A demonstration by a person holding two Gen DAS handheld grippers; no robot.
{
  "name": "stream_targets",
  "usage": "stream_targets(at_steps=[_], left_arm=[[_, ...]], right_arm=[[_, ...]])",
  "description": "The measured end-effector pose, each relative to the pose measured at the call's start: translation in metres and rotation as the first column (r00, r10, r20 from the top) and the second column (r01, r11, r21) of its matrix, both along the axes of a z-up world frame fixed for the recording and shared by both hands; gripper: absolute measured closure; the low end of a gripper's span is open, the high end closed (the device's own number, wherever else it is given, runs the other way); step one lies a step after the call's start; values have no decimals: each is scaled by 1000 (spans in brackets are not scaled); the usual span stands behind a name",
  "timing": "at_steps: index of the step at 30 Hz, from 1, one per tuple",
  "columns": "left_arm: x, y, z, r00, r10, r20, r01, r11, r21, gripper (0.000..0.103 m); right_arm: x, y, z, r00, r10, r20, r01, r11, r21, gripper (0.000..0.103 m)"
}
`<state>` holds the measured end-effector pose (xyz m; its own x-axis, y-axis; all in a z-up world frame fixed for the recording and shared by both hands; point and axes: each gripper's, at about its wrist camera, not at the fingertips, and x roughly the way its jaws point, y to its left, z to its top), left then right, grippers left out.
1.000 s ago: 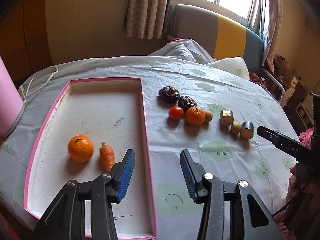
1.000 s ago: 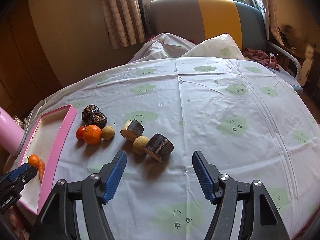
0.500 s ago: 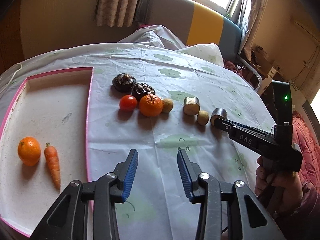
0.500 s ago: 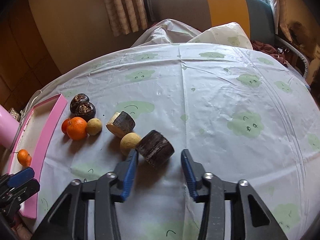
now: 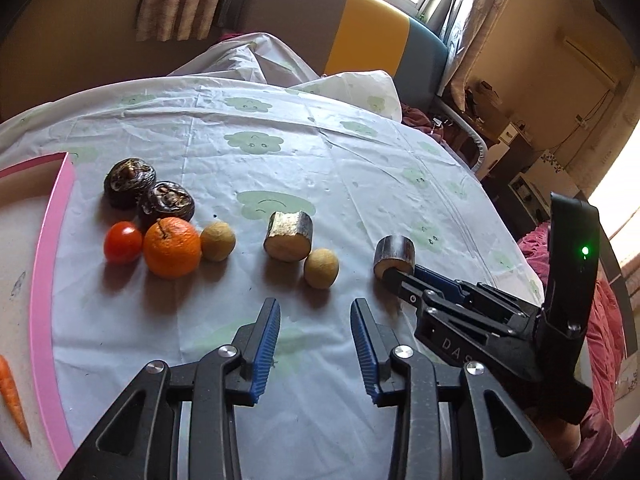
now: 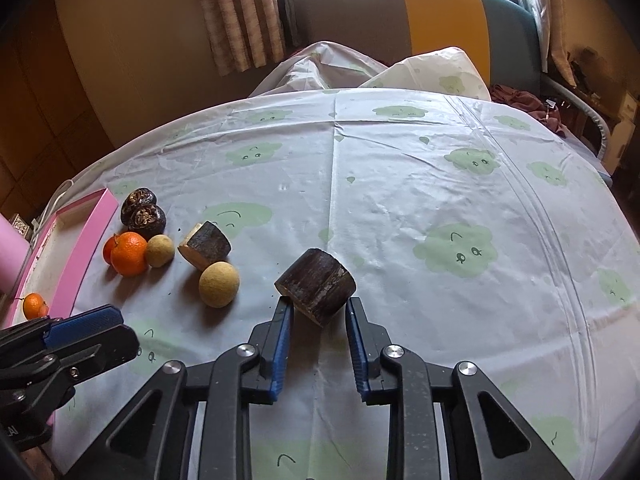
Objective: Organize fruits
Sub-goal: 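Grasp the small round tan fruit with the left gripper while the right holds the log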
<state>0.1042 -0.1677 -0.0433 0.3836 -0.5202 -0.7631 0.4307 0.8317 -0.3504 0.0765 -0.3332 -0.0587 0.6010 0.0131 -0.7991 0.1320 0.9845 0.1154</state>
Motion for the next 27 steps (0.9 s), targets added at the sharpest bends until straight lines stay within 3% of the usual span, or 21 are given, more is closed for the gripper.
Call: stream_targets(at_steps=[9, 14, 21, 22, 24, 27], left_arm=[[16, -17, -12, 998, 38, -52, -41, 998, -43, 66], [22, -24, -16, 995, 71, -73, -74, 997, -35, 65], [32, -30, -26, 987, 119, -109, -121, 993, -15, 65], [32, -30, -28, 987, 120, -111, -123, 992, -21, 67], [34, -29, -30, 986, 124, -108, -128, 991, -26, 76], [33, -25, -32, 987, 118, -108, -124, 991, -51, 77]], right_arm=[[-1, -13, -5, 1000, -15, -3, 15, 1000, 2, 75], [3, -18, -5, 1000, -23, -1, 23, 1000, 7, 64], [5, -16, -5, 1000, -6, 3, 6, 1000, -10, 67], [5, -15, -5, 1000, -5, 3, 5, 1000, -15, 72], [5, -15, -5, 1000, -2, 4, 2, 1000, -20, 72], [4, -15, -5, 1000, 1, 4, -1, 1000, -25, 72]])
